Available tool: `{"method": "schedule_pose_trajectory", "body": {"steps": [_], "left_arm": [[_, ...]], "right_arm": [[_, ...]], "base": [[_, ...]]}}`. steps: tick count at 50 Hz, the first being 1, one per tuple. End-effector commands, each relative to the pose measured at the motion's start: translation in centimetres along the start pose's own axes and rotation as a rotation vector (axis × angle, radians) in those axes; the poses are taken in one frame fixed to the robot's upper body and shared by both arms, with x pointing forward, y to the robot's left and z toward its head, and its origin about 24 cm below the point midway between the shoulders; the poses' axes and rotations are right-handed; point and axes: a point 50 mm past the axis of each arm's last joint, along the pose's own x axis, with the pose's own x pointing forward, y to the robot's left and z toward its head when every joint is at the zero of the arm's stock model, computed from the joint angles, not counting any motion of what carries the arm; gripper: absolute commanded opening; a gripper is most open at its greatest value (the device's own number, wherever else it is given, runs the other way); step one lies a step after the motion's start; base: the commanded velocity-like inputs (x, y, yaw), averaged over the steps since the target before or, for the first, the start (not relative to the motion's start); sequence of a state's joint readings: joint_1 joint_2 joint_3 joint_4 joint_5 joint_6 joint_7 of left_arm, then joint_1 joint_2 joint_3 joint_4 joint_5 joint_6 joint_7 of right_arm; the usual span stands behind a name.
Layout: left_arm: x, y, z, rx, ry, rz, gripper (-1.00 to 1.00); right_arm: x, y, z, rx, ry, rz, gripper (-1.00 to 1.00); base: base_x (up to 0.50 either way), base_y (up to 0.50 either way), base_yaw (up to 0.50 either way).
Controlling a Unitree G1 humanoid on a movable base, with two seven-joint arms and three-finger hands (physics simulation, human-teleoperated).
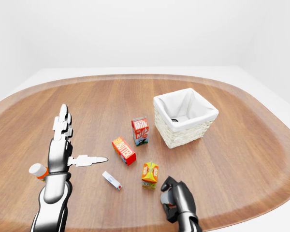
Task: Pick up the alphabet soup and the tomato sauce, and put them in the basket.
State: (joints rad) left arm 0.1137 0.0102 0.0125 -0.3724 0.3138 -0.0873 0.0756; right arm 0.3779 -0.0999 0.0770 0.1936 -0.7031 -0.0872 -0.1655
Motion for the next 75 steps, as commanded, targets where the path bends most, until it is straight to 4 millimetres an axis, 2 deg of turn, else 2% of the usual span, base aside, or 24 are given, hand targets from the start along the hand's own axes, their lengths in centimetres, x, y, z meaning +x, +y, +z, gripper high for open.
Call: {"method": "schedule_pose_trajectory", "body": {"steps": [1, 9, 21, 23, 25, 27, 28, 30, 61, 63, 65, 66, 68, 70, 75], "left_arm": [[0.0, 0.0, 0.1, 0.001, -0.003, 0.0, 1.0], [0.0, 0.0, 0.1, 0.001, -0.003, 0.0, 1.0], [0.0, 0.0, 0.1, 0.001, -0.003, 0.0, 1.0], [0.0, 0.0, 0.1, 0.001, -0.003, 0.0, 1.0], [0.0, 0.0, 0.1, 0.001, -0.003, 0.001, 1.0], [0.0, 0.0, 0.1, 0.001, -0.003, 0.0, 1.0], [0.0, 0.0, 0.1, 0.001, -0.003, 0.0, 1.0], [0.0, 0.0, 0.1, 0.001, -0.003, 0.001, 1.0], [-0.1, 0.0, -0.1, 0.006, 0.003, 0.0, 1.0], [-0.1, 0.0, -0.1, 0.006, 0.002, -0.001, 1.0], [-0.1, 0.0, 0.0, 0.006, 0.0, -0.001, 1.0], [0.0, 0.0, 0.0, 0.006, -0.001, -0.001, 1.0], [0.0, 0.0, 0.0, 0.006, -0.001, -0.001, 1.0], [0.0, 0.0, -0.1, 0.007, 0.003, -0.001, 1.0], [0.0, 0.0, -0.1, 0.007, 0.004, -0.002, 1.0]], "right_arm": [[-0.4, -2.0, 1.6, 0.091, -0.062, -0.024, -1.0], [-0.5, -3.0, 2.2, 0.143, -0.086, -0.027, -1.0], [-0.7, -3.2, 2.1, 0.157, -0.079, -0.026, -1.0], [-0.2, -2.5, 0.7, 0.113, -0.015, -0.042, -1.0], [-0.7, -3.3, 2.0, 0.16, -0.077, -0.025, -1.0], [-0.8, -3.4, 2.2, 0.167, -0.084, -0.024, -1.0], [-0.5, -3.0, 1.3, 0.144, -0.043, -0.033, -1.0], [-0.8, -3.5, 2.3, 0.175, -0.088, -0.024, -1.0], [-1.1, -5.4, 3.5, 0.249, -0.154, -0.041, -1.0], [-1.0, -5.5, 3.5, 0.251, -0.152, -0.043, -1.0], [-0.5, -5.0, 2.3, 0.235, -0.097, -0.053, -1.0], [-0.6, -5.3, 2.8, 0.245, -0.12, -0.054, -1.0], [-0.4, -5.1, 2.3, 0.237, -0.093, -0.058, -1.0], [-1.0, -6.2, 3.8, 0.269, -0.175, -0.057, -1.0], [-1.0, -6.8, 4.3, 0.285, -0.201, -0.067, -1.0]], "base": [[0.0, 0.0, 0.0], [0.0, 0.0, 0.0], [0.0, 0.0, 0.0], [0.0, 0.0, 0.0], [0.0, 0.0, 0.0], [0.0, 0.0, 0.0], [0.0, 0.0, 0.0], [0.0, 0.0, 0.0], [0.0, 0.0, 0.0], [0.0, 0.0, 0.0], [0.0, 0.0, 0.0], [0.0, 0.0, 0.0], [0.0, 0.0, 0.0], [0.0, 0.0, 0.0], [0.0, 0.0, 0.0]]}}
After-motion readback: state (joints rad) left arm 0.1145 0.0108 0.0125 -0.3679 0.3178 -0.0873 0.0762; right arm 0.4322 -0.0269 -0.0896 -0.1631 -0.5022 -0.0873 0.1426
